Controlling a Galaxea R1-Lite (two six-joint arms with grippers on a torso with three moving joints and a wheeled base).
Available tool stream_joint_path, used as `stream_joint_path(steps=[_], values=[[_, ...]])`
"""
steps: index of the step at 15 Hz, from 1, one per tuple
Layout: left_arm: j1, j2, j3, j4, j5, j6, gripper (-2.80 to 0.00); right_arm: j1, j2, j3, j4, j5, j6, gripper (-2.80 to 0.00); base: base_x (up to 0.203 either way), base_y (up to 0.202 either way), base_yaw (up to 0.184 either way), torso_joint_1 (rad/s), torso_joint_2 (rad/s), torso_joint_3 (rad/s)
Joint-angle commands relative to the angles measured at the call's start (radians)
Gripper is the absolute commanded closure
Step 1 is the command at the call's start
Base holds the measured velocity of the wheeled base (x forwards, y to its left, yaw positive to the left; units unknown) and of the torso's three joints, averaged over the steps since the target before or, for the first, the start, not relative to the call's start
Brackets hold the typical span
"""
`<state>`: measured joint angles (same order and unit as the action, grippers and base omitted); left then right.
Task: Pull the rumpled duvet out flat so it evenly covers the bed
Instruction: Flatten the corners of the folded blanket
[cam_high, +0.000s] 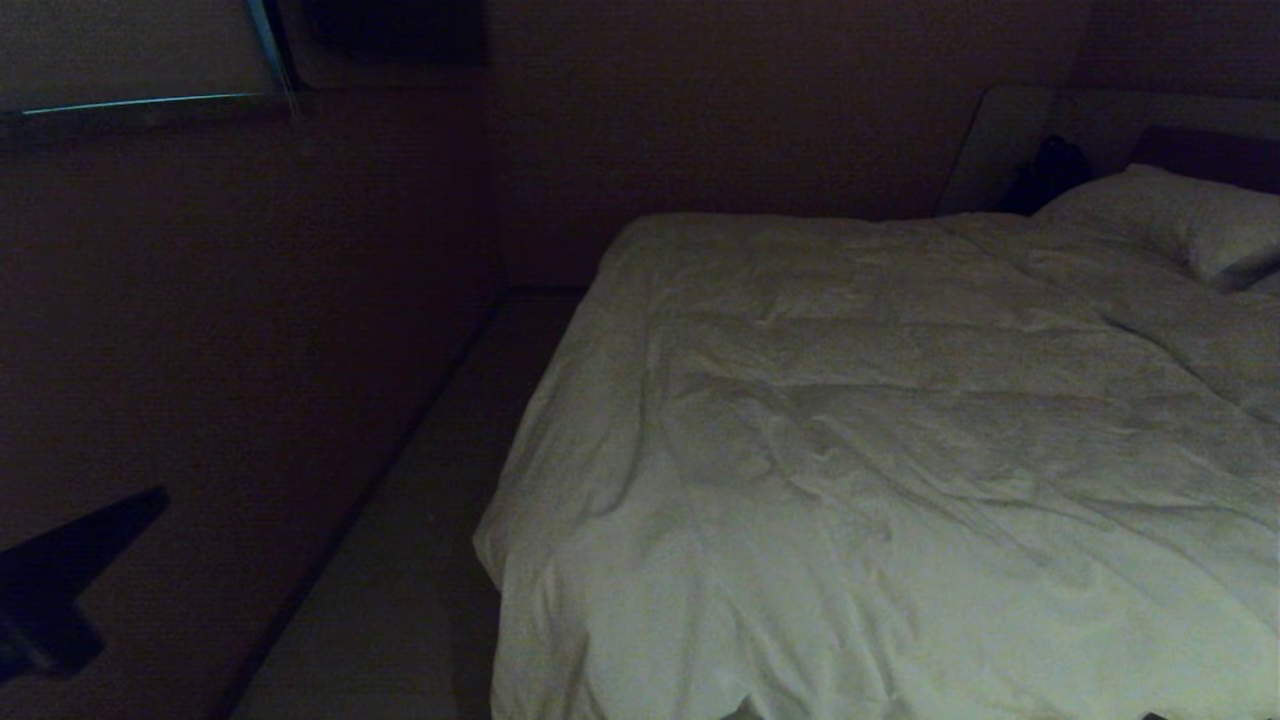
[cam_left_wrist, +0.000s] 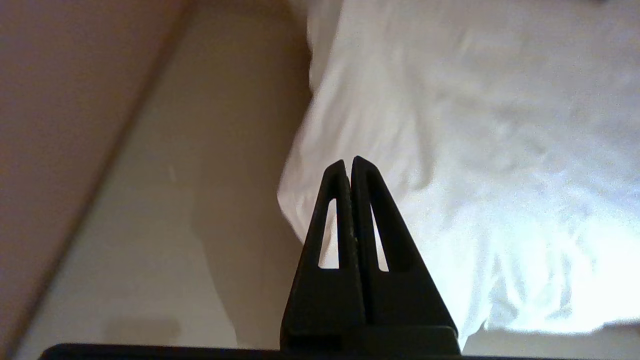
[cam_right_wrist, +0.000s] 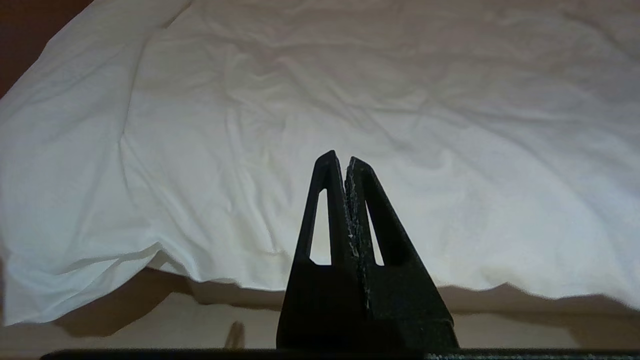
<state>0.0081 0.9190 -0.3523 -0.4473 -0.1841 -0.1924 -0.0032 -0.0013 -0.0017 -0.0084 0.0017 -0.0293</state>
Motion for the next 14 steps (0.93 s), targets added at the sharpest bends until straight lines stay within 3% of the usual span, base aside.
stream_joint_path(steps=[1,5,7,10,14], values=[[0.0,0.448,-0.059,-0.112,-0.022,-0.004,0.0,0.0,0.001,0.0,0.008,0.0,0.008,0.0,0.0,0.0,0.0,0.0,0.0,0.0],[0.0,0.831,-0.198,-0.266,-0.091,0.003,0.0,0.0,0.001,0.0,0.008,0.0,0.008,0.0,0.0,0.0,0.0,0.0,0.0,0.0],[0.002,1.015,-0.269,-0.342,-0.107,0.043,0.0,0.0,0.001,0.0,0.008,0.0,0.008,0.0,0.0,0.0,0.0,0.0,0.0,0.0],[0.003,1.127,-0.332,-0.416,-0.122,0.134,0.0,0.0,0.001,0.0,0.008,0.0,0.008,0.0,0.0,0.0,0.0,0.0,0.0,0.0],[-0.004,1.17,-0.345,-0.42,-0.126,0.151,0.0,0.0,0.001,0.0,0.008,0.0,0.008,0.0,0.0,0.0,0.0,0.0,0.0,0.0]])
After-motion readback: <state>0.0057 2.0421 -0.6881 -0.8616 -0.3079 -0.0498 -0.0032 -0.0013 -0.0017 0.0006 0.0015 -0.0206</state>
